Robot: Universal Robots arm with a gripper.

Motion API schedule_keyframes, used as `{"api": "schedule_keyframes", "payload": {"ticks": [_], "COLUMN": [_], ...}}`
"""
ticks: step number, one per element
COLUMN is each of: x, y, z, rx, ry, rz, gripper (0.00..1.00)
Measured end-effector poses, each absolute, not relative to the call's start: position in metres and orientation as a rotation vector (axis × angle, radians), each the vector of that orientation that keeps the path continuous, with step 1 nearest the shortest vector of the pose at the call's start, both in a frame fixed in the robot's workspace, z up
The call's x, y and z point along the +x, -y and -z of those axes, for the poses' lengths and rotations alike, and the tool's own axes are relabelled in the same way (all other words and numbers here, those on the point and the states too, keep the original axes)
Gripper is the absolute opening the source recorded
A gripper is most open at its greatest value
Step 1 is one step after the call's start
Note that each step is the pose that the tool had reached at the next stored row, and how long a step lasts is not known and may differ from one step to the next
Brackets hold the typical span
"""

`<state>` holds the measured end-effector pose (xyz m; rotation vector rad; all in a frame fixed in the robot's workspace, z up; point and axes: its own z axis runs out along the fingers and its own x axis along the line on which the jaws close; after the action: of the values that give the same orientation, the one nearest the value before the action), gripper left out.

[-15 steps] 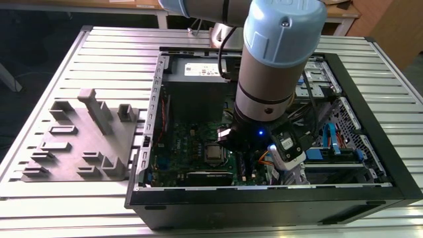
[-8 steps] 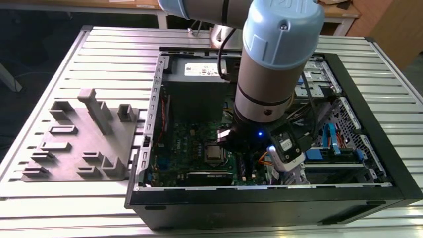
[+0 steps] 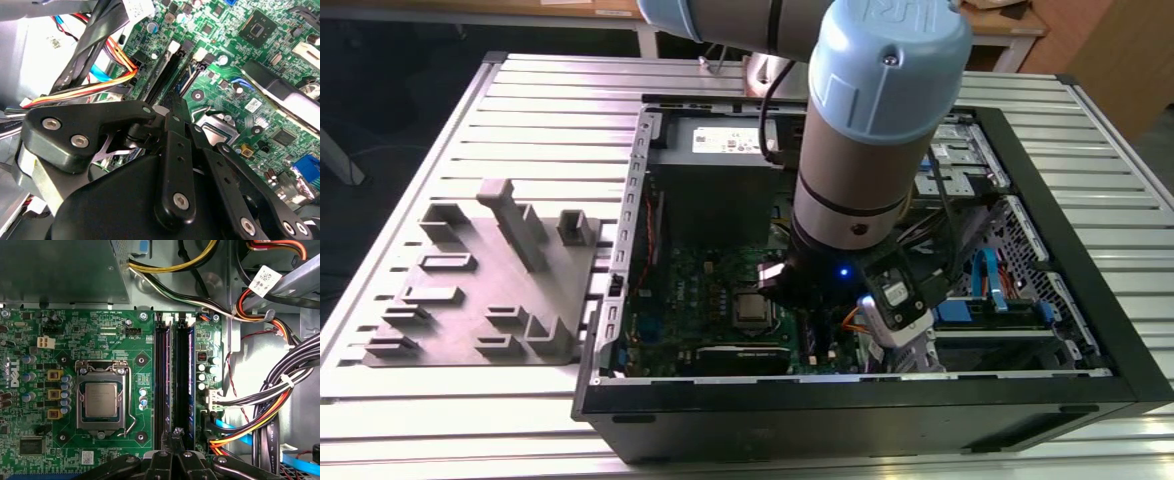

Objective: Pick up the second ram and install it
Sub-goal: 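Press down the second ram until it locks into place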

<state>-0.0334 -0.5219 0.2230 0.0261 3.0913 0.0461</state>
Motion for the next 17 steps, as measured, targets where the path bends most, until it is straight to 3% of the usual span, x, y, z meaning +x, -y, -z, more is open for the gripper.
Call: {"api": "schedule_keyframes", "payload": {"ticks": [17], "x": [-0.0334], "y": [0.5219], "z": [-0.2192], "rx": [0.026], "ry": [-3.091], "rz": [-0.046], "gripper": [0.07]}}
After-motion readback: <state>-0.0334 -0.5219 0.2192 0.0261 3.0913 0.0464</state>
